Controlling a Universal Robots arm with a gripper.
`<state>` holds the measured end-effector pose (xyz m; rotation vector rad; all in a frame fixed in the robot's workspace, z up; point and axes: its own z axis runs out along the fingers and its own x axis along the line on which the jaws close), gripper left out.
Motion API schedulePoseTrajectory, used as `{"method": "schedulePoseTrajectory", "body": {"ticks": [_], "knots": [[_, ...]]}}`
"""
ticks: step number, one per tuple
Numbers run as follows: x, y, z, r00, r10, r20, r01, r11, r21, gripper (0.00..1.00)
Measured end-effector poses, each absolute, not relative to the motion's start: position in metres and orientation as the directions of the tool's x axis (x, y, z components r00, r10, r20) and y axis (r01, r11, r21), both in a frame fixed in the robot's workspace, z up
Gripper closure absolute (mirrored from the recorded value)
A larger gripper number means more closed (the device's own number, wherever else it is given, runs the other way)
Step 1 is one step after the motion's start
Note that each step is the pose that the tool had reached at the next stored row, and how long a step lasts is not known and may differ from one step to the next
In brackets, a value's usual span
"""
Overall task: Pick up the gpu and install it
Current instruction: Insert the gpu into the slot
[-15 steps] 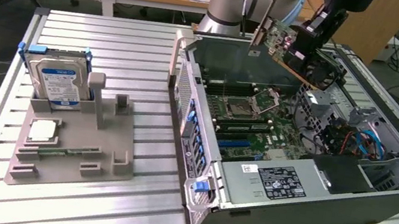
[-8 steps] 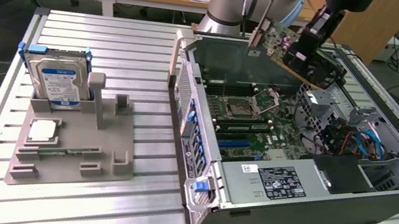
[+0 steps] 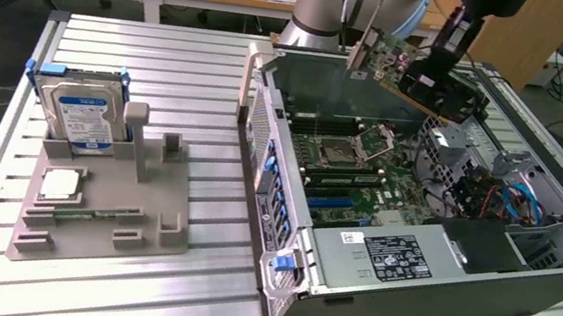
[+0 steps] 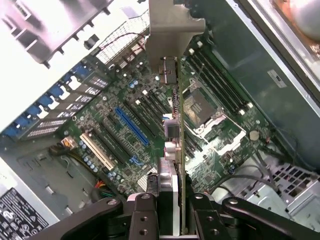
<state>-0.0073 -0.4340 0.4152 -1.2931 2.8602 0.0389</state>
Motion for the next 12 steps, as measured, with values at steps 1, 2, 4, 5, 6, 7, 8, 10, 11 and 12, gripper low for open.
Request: {"method": "schedulePoseTrajectory", "body": {"ticks": [1,2,4,5,6,7,8,10,11,12], "knots": [[-0.0073,-0.434,0.4152,-0.652,-0.758,-0.012,-0.758,0.651,0.022,0.72],[-0.0073,-0.434,0.4152,-0.642,-0.767,-0.012,-0.767,0.641,0.022,0.72],[-0.0073,-0.434,0.4151,-0.616,-0.787,-0.012,-0.787,0.616,0.022,0.72],[-0.0073,-0.434,0.4151,-0.602,-0.798,-0.012,-0.798,0.602,0.022,0.72],[-0.0073,-0.434,0.415,-0.588,-0.809,-0.013,-0.809,0.587,0.022,0.72],[-0.0073,-0.434,0.415,-0.573,-0.819,-0.012,-0.819,0.573,0.022,0.72],[-0.0073,-0.434,0.4148,-0.558,-0.83,-0.013,-0.83,0.558,0.022,0.72],[-0.0073,-0.434,0.4144,-0.527,-0.85,-0.013,-0.85,0.526,0.022,0.72],[-0.0073,-0.434,0.4142,-0.511,-0.859,-0.012,-0.859,0.511,0.022,0.72],[-0.0073,-0.434,0.4139,-0.496,-0.868,-0.012,-0.868,0.496,0.022,0.72]]}}
